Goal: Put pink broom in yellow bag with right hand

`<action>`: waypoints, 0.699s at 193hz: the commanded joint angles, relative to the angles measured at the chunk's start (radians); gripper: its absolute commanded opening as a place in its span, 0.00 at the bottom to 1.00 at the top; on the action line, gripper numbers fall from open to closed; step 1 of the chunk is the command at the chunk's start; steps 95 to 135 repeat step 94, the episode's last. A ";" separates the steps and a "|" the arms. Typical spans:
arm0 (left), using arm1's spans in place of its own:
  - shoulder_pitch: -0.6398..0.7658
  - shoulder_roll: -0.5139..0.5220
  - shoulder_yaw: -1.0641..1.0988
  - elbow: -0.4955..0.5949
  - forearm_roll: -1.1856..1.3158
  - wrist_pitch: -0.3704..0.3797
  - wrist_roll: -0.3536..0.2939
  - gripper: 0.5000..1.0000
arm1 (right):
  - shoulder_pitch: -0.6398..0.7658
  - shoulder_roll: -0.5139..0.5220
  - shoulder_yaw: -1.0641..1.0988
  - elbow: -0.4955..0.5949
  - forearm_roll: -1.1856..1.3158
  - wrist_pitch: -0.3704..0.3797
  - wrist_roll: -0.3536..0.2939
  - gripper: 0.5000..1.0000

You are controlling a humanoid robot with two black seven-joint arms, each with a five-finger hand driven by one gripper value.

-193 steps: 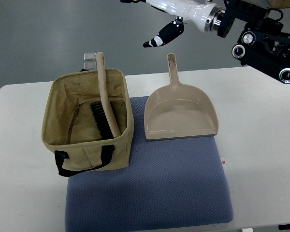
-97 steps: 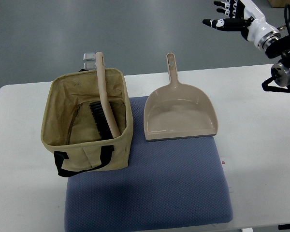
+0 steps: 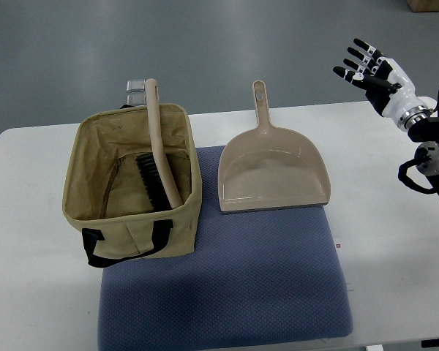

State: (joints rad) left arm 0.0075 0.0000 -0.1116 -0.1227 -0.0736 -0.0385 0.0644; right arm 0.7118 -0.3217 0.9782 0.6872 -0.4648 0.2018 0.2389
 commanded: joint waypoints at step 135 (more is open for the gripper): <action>0.000 0.000 0.000 0.000 0.000 0.000 0.000 1.00 | -0.040 0.078 0.077 -0.072 0.005 0.085 -0.030 0.86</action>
